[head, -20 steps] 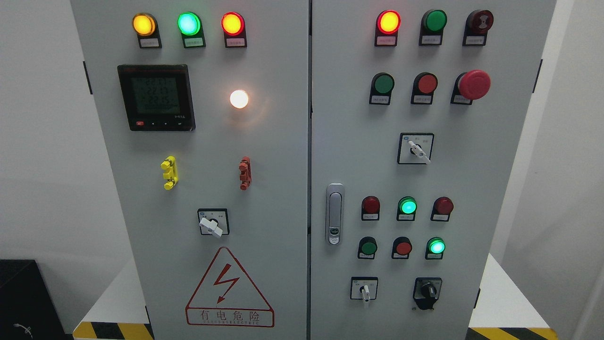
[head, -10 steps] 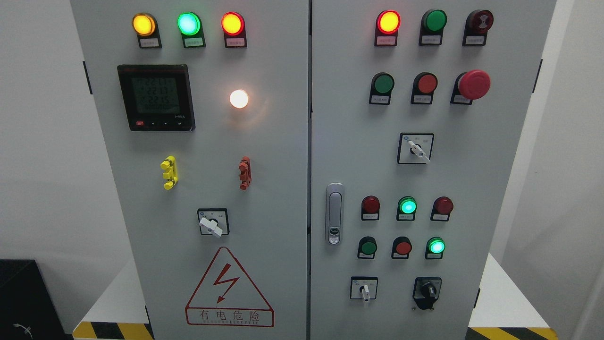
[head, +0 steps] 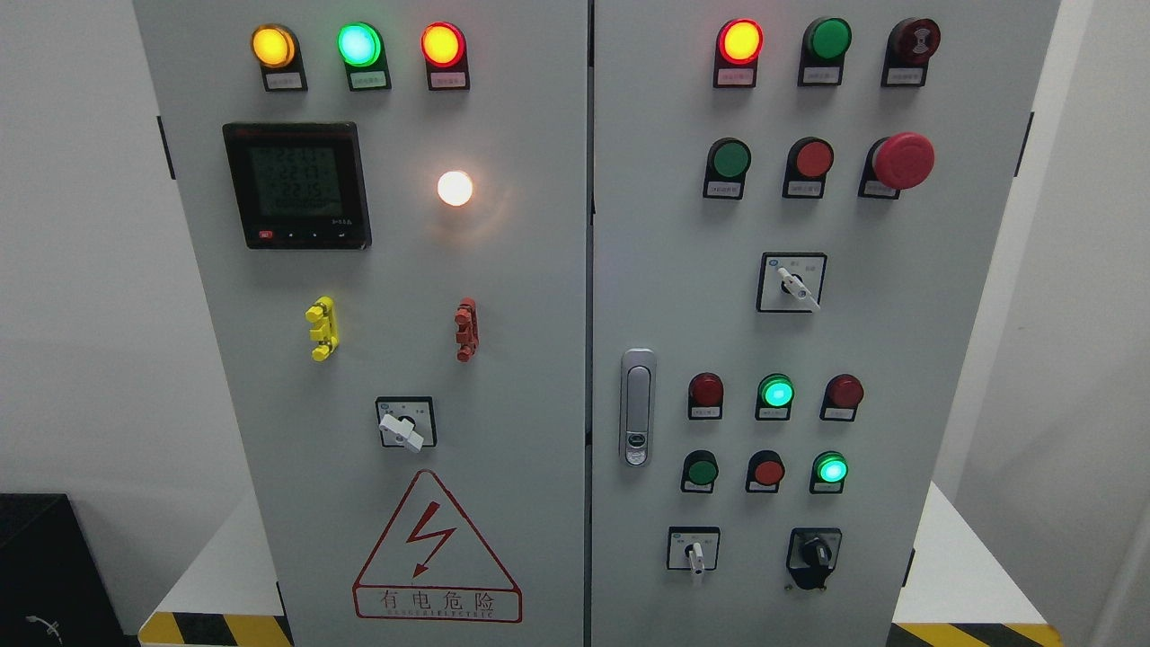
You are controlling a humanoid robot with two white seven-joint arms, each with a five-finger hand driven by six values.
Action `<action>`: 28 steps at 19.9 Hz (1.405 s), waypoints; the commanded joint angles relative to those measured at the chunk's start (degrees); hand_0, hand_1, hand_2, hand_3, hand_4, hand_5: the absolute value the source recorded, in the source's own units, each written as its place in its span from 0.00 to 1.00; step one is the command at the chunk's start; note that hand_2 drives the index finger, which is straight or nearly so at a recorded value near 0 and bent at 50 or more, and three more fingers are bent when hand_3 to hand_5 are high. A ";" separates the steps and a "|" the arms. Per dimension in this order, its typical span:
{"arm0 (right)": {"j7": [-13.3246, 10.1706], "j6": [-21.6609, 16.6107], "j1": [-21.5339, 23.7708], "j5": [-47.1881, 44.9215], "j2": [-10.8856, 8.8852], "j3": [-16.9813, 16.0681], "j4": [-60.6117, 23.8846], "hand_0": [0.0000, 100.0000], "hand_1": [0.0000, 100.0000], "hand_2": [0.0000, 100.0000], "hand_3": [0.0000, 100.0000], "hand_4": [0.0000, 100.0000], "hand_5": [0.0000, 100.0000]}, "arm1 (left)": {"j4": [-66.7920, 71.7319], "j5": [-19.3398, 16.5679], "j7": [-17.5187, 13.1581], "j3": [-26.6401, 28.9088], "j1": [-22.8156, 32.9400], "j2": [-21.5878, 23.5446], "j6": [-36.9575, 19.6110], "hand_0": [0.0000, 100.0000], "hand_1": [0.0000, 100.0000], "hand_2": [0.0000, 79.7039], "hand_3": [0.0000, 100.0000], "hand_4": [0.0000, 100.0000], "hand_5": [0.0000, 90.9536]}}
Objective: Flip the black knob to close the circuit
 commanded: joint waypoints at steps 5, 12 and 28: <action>1.92 2.58 -4.47 4.10 -1.31 -1.42 -5.86 0.00 0.02 0.81 0.94 0.75 0.80 | 1.23 -1.14 -0.02 -1.14 0.00 0.00 -0.04 0.12 0.56 0.00 0.00 0.00 0.00; 4.82 6.70 -7.37 6.91 -1.31 -0.54 -6.65 0.00 0.06 0.81 0.94 0.76 0.81 | 1.23 -1.23 0.07 -1.14 0.00 0.00 0.05 0.12 0.56 0.00 0.00 0.00 0.00; 6.93 14.09 -12.47 11.84 -1.31 1.04 -5.95 0.00 0.09 0.81 0.95 0.76 0.81 | 1.23 -1.23 -0.02 -1.14 0.00 0.00 0.05 0.12 0.56 0.00 0.00 0.00 0.00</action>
